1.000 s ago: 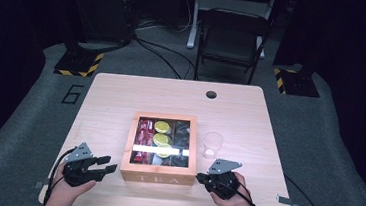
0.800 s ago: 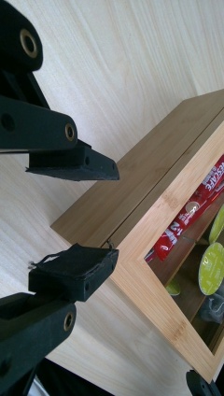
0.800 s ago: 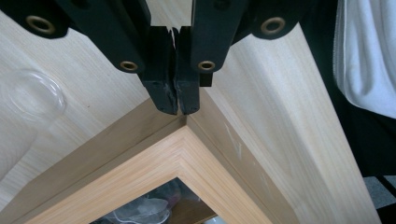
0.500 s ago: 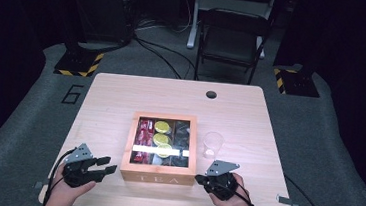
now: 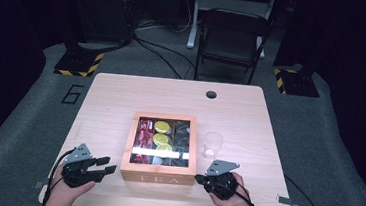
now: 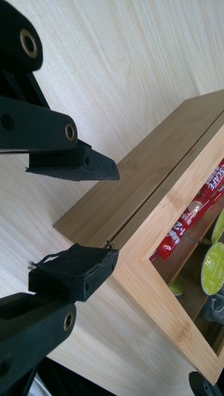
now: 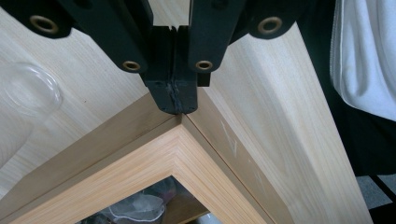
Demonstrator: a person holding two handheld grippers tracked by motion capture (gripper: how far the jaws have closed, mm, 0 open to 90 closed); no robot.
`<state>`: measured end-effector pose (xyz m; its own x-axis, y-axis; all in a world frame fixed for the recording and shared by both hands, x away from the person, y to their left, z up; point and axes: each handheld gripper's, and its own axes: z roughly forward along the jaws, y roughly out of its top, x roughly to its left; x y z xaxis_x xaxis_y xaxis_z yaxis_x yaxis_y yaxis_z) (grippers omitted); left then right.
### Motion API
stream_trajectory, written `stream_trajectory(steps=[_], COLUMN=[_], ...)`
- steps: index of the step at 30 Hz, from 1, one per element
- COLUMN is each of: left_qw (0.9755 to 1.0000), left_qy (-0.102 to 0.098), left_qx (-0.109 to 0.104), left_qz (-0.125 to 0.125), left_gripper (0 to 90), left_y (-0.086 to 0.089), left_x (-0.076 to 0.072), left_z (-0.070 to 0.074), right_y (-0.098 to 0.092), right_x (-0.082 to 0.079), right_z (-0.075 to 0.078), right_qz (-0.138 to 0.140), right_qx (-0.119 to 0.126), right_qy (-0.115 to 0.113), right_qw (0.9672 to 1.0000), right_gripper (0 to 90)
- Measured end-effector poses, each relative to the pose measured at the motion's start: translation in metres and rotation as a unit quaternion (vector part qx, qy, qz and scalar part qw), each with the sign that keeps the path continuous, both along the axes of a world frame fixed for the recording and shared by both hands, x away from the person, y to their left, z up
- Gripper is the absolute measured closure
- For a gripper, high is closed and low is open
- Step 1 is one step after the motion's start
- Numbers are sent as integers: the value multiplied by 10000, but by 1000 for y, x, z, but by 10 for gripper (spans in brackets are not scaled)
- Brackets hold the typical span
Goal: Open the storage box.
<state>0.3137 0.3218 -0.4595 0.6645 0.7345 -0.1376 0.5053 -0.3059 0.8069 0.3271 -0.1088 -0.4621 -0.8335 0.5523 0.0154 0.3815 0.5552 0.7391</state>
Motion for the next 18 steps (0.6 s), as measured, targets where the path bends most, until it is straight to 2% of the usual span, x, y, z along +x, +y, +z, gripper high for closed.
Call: stream_trajectory(steps=[2,10,15,17,18], left_qw=[10000,10000,9999,9999,9999], left_qy=[-7,-6,-77,-49,-54], left_qx=[13,20,27,55,37], left_qz=[-23,-48,-102,-151,-147], left_gripper=[551,551,551,551,551], left_y=[-1,-2,-4,-5,-6], left_x=[0,0,-1,-1,-1], left_z=[0,-1,-1,0,0], right_y=[3,4,6,7,7], right_x=[1,1,4,5,6], right_z=[0,2,4,5,7], right_qz=[-12,-87,-154,-158,-153], right_qx=[-2,45,212,288,326], right_qy=[41,38,43,37,-17], right_qw=[10000,9999,9996,9995,9994], right_gripper=[839,830,816,812,813])
